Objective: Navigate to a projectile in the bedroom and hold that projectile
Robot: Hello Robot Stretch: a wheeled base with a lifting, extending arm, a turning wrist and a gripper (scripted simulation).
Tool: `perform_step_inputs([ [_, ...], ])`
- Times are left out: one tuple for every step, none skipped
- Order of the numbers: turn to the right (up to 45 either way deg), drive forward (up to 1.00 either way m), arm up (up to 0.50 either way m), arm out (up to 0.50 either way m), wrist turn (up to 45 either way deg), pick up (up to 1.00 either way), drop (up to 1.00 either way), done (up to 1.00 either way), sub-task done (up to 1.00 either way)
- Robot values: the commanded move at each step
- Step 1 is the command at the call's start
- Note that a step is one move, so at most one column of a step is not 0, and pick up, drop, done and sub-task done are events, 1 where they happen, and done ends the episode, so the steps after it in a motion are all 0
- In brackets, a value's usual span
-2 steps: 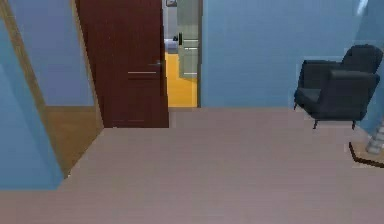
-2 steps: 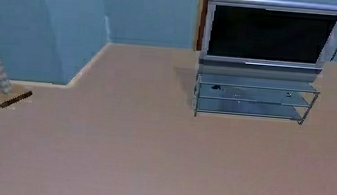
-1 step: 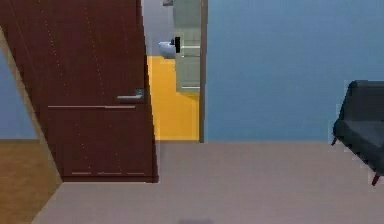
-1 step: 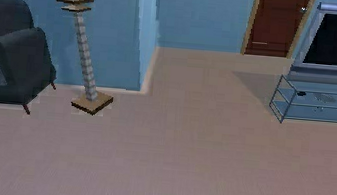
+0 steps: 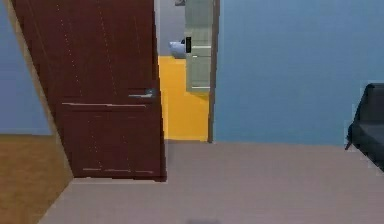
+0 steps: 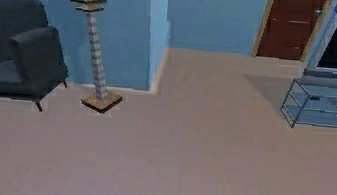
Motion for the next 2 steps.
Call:
perform_step_inputs([
  [6.0, 0.00, 0.00, 0.00, 0.0, 0.00, 0.00, 0.00, 0.00],
  [0.0, 1.00, 0.00, 0.00, 0.0, 0.00, 0.00, 0.00, 0.00],
])
